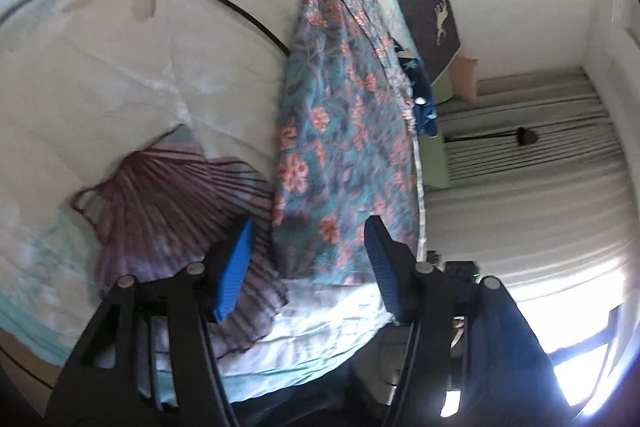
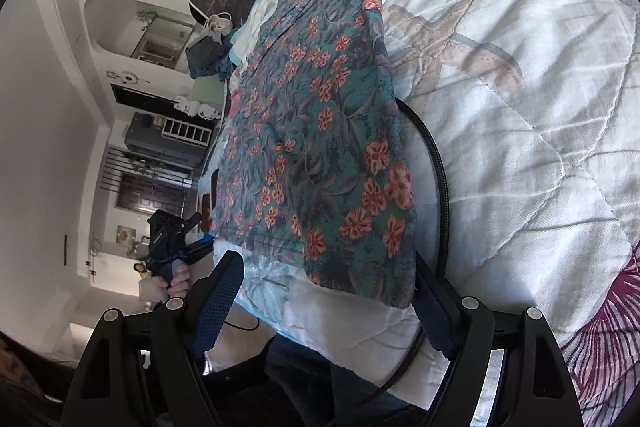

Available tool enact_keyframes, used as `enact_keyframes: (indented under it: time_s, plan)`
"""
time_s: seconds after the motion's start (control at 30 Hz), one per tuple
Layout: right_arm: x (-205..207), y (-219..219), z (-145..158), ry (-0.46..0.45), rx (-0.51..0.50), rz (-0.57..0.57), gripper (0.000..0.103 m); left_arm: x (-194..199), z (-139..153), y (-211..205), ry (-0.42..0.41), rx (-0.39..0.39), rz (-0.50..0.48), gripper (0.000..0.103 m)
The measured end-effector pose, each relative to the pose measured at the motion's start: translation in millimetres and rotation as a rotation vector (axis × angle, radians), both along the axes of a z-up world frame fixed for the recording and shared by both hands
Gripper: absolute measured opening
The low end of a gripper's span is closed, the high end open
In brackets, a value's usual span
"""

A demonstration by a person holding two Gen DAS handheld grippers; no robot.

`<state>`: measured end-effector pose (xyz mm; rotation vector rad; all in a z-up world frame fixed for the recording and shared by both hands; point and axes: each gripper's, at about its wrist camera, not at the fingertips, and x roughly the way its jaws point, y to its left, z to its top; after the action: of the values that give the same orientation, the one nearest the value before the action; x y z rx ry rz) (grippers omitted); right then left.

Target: Fold small clothes

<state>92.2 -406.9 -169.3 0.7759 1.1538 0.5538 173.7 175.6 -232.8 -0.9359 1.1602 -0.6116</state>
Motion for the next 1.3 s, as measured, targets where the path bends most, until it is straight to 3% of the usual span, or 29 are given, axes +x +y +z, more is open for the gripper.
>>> enact_keyframes:
  time_s: [0.03, 0.1, 0.17, 0.23, 0.33, 0.37, 0.6, 0.7, 0.83, 0.97, 1.3]
  plan:
    - [0.1, -0.8, -0.5, 0.005, 0.003, -0.009, 0.083, 0.0, -0.4, -2.1, 0.000, -0.013, -0.007, 0.045]
    - [-0.2, -3.3, -0.9, 0.014, 0.023, -0.039, 0.081, 1.8, -3.7, -15.3, 0.016, -0.041, -0.058, 0.018]
    - [-0.9, -6.2, -1.9, 0.026, 0.067, -0.069, 0.067, 2.0, -7.4, -26.9, 0.025, -0.045, -0.082, 0.014]
    - [-1.1, -8.7, -7.0, 0.054, 0.074, -0.091, 0.037, 2.5, -6.9, -33.1, 0.010, -0.015, -0.088, 0.011]
    - [-1.6, -9.0, -12.8, 0.068, 0.011, -0.103, 0.014, 3.3, 2.6, -35.1, -0.038, 0.029, -0.089, 0.011]
    - [-2.4, -10.6, -15.6, 0.073, 0.008, -0.117, 0.010, 2.7, 6.6, -34.5, -0.052, 0.039, -0.087, 0.011]
    - [-8.7, -16.1, 10.5, -0.055, 0.064, -0.140, 0.005, 3.5, 25.1, -28.1, -0.104, 0.010, -0.074, 0.009]
    - [-8.3, -14.4, 32.6, -0.108, 0.024, -0.156, 0.005, 7.8, 33.9, -29.1, -0.119, -0.020, -0.068, 0.009]
    - [-3.9, -15.7, 57.2, -0.186, 0.022, -0.249, 0.004, 15.7, 53.1, -29.2, -0.168, -0.058, -0.059, 0.009]
    - [15.3, -13.5, 79.3, -0.245, 0.085, -0.255, 0.004, 32.2, 71.7, -30.0, -0.205, -0.082, -0.046, 0.009]
    - [98.1, -11.5, 133.4, -0.329, 0.112, -0.244, 0.004, 91.3, 127.5, -29.6, -0.307, -0.089, -0.020, 0.009]
